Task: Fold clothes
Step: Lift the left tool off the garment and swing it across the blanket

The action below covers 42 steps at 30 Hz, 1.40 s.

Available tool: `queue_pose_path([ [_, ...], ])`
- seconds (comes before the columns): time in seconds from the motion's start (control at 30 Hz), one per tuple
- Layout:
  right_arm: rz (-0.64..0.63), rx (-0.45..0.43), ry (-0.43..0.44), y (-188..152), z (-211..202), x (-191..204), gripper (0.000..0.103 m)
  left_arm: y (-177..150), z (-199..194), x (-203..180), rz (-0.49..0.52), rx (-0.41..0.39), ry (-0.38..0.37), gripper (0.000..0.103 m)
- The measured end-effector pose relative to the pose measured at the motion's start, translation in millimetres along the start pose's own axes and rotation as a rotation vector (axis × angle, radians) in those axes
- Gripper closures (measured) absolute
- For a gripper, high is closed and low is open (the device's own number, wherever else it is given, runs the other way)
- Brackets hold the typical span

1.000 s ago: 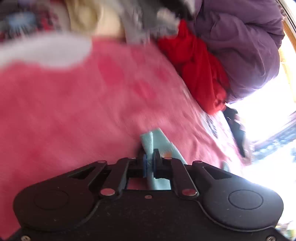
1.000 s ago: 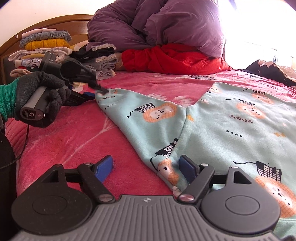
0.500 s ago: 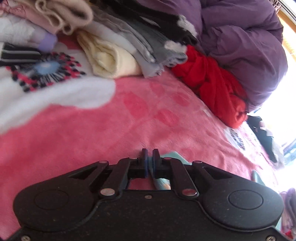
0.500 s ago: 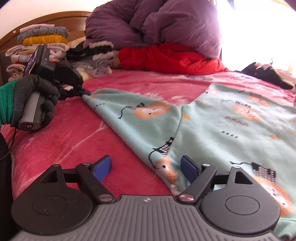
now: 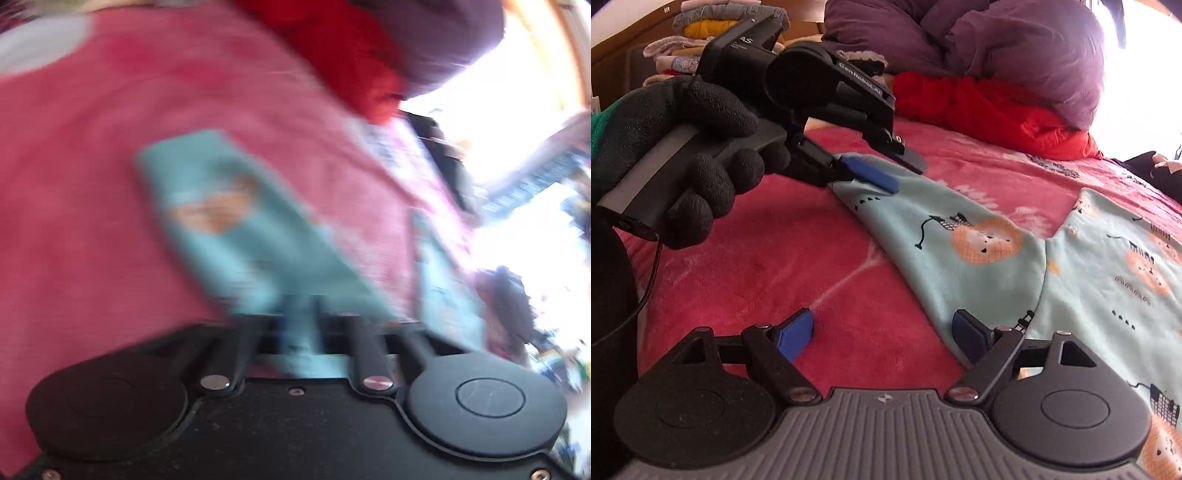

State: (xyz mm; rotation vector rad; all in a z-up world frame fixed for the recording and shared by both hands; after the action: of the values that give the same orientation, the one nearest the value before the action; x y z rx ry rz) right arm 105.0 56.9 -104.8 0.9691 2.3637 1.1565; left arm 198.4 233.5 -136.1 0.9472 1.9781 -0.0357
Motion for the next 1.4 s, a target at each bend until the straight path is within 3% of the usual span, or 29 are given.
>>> queue_pose_path([
  [0.03,0.003,-0.002,0.000,0,-1,0,0.020,3,-3,4,-0.019,-0.015,0.016,0.098],
  [0.1,-0.006,-0.030,-0.025,1,-6,0,0.021,7,-13,-10,0.057,-0.064,0.027,0.096],
  [0.13,-0.014,-0.039,-0.034,1,-7,2,0.021,5,-16,-19,0.075,-0.068,0.000,0.088],
  [0.23,-0.040,-0.029,-0.036,-2,-4,7,0.020,-16,-8,-48,0.075,0.016,-0.177,0.064],
  [0.27,-0.040,-0.024,-0.033,-1,-4,7,0.019,-25,-1,-51,0.084,0.047,-0.181,0.061],
  [0.33,-0.025,-0.017,-0.022,-1,-3,5,0.019,-40,15,-52,0.093,0.101,-0.161,0.061],
  [0.4,-0.009,-0.006,-0.011,-1,-4,4,0.019,-44,21,-45,0.090,0.099,-0.118,0.070],
  [0.43,-0.003,0.000,-0.007,-2,-3,4,0.019,-38,17,-41,0.090,0.070,-0.092,0.076],
  [0.63,0.008,0.019,-0.006,-11,-4,6,0.018,4,-19,3,-0.017,-0.141,0.033,0.077],
  [0.83,0.058,0.047,0.020,-17,-15,4,0.018,18,-54,20,-0.048,-0.280,0.124,0.079],
  [0.97,0.075,0.029,0.027,-33,-52,2,0.020,1,-64,-15,0.128,-0.297,0.175,0.078],
  [1.1,0.078,-0.006,0.009,-54,-105,-17,0.026,-46,-48,-79,0.370,-0.241,0.142,0.078],
  [1.27,0.285,-0.135,-0.140,-66,-170,-104,0.044,-131,-9,-143,0.619,-0.098,0.062,0.078],
  [1.33,0.371,-0.179,-0.222,-74,-185,-144,0.054,-162,3,-153,0.677,-0.049,0.056,0.078],
  [1.4,0.412,-0.191,-0.268,-82,-187,-168,0.058,-191,12,-161,0.729,0.001,0.045,0.078],
])
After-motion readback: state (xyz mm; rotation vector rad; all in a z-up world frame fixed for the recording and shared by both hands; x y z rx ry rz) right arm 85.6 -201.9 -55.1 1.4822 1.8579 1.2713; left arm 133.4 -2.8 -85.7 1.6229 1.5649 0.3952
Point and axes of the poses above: each gripper's, at about its wrist camera, not at the fingertips, and z roughly the way its jaws point, x to its left, y to its top, the point moved 10 cm from there along z, roughly the way its jaws point, and after that the axes turned 2 degrees about z, right-handed, at the moved point
